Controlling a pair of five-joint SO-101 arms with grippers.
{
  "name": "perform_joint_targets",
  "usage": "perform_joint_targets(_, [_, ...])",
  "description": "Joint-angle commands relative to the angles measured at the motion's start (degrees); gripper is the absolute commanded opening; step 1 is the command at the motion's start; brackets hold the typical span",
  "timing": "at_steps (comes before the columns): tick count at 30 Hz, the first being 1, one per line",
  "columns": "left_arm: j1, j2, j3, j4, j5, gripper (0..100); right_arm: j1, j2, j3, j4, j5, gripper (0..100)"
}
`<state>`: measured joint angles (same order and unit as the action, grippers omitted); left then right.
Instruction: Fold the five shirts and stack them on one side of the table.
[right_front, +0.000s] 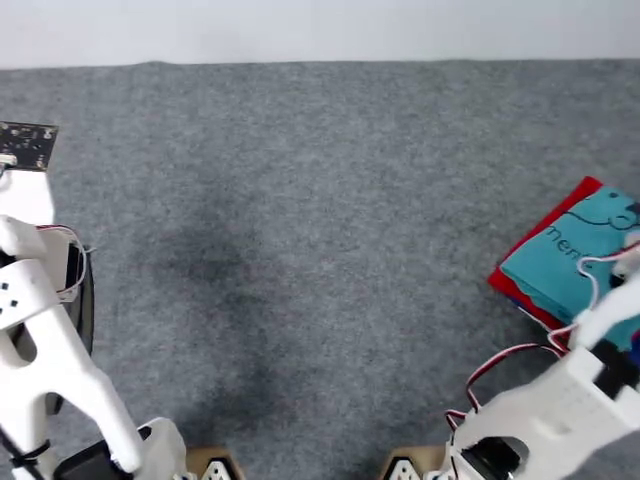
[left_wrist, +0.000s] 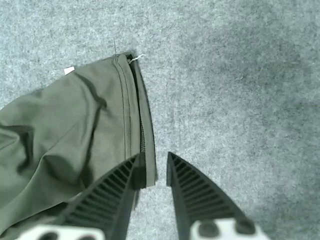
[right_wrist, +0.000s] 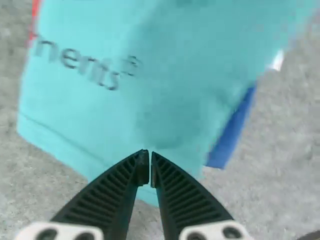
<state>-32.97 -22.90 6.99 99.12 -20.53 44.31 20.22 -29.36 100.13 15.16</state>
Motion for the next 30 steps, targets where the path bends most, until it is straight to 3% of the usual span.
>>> perform_joint_targets(1, [0.4,-1.8,-0.2,1.3,-0.6,8,4.1,-3.2,-3.8,1.7,0.7,0.9])
perform_joint_targets(8, [0.4,-1.8,-0.2,1.3,-0.5,8,6.3,3.9,-1.8,-8.3,0.7,0.9])
perform_joint_targets(15, [0.4,-1.8,-0.5,1.3,-0.4,8,3.4,-4.4,-8.6,2.1,0.7,0.9])
perform_joint_targets(22, [1.7,-8.7,1.1,1.3,-0.6,8,0.0,-14.5,-3.0,2.8,0.7,0.9])
perform_joint_targets(26, [-2.5,-10.5,6.4,1.3,-7.5,14,-1.9,-20.1,7.8,2.8,0.7,0.9])
perform_joint_targets(30, [-10.0,-9.9,11.0,1.0,-20.1,18,-2.9,-27.2,19.3,2.7,0.7,0.9])
